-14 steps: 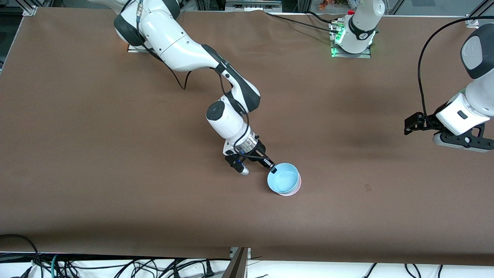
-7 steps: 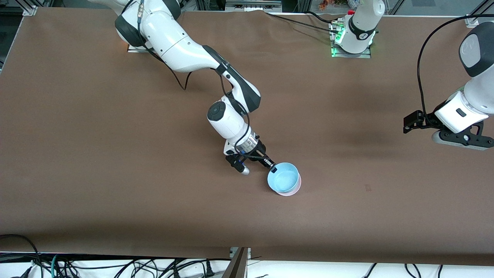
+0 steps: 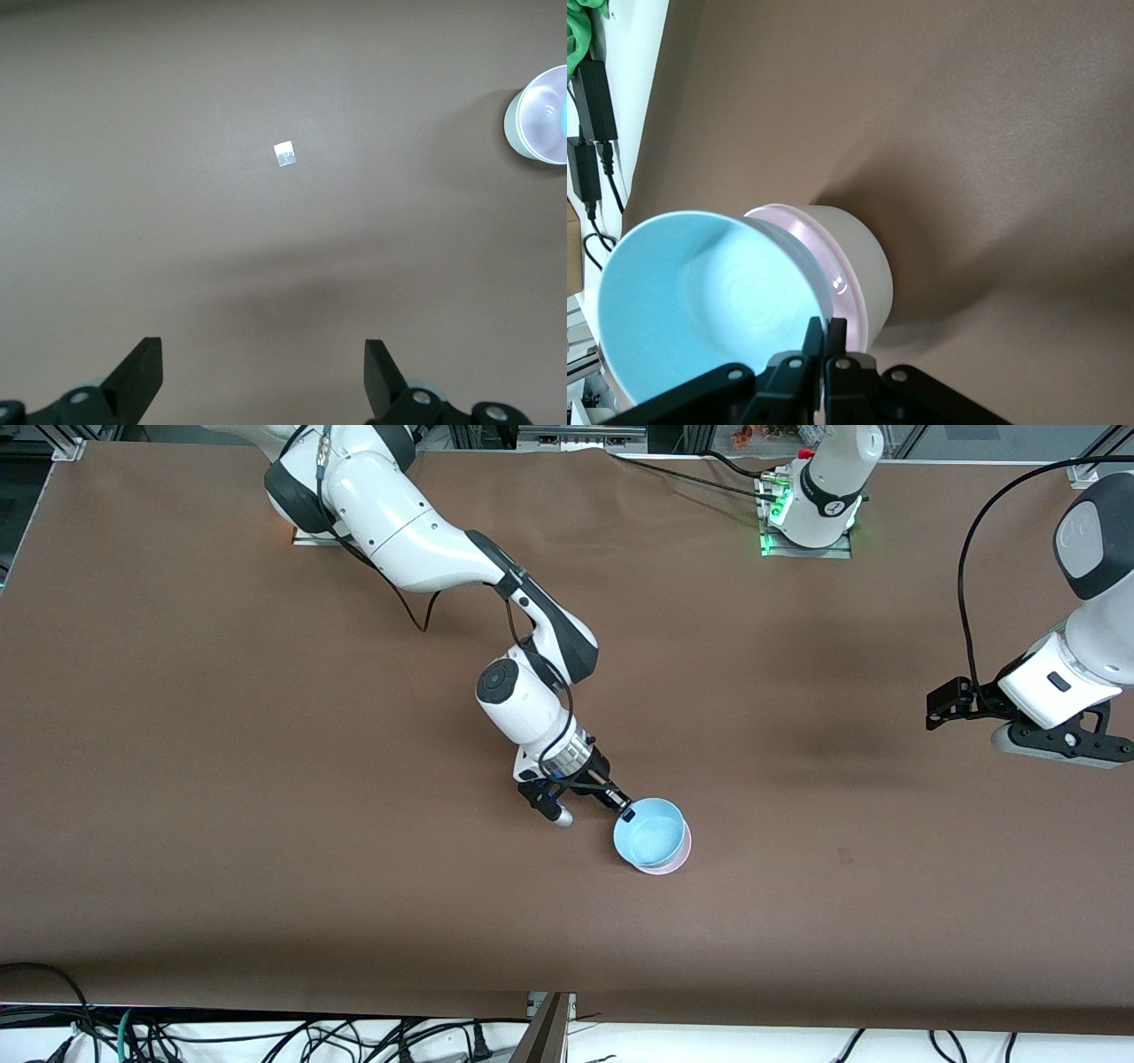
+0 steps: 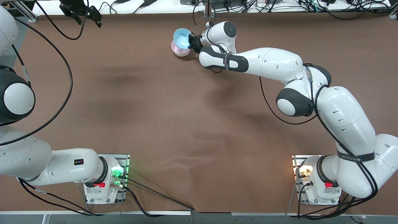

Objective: Stack pink and blue bowls on white bowl
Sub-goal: 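Carry the blue bowl over the pink bowl and lower it in with the right gripper, then open the right gripper to release the blue bowl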

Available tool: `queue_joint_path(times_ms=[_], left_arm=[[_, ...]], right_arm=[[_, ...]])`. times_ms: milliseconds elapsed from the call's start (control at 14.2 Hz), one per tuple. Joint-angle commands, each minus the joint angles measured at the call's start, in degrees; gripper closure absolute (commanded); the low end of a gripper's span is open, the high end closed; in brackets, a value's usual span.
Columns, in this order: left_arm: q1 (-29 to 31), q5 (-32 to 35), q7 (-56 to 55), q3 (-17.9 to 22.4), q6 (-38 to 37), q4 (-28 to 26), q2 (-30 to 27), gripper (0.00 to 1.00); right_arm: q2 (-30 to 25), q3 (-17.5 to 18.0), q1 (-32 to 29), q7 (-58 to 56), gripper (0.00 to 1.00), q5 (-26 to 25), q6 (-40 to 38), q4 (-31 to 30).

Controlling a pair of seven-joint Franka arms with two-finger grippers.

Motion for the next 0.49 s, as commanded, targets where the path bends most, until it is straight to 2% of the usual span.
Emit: queue_joint_path(times_ms=[0,141,211,423], left_arm=[[0.45,-1.01,1.38,-0.06,0.78,-1.73,-1.64,0.0],[0.45,-1.01,1.46,-0.06,0.69,-1.73,-1.64,0.0],[0.45,-1.01,1.46,-0.06,0.69,-1.73,-1.64,0.0],[0.45,-1.01,1.46,-0.06,0.69,-1.73,-1.64,0.0]], right_arm=[[1.82,-0.15,0.39,-0.97,1.0,0.12,0.6,2.53],[1.82,-0.15,0.39,-0.88,0.92,0.21,0.6,2.62],[1.82,-0.15,0.39,-0.79,0.84,0.12,0.6,2.62],[1.82,-0.06,0.39,-0.62,0.74,0.12,0.6,2.62]])
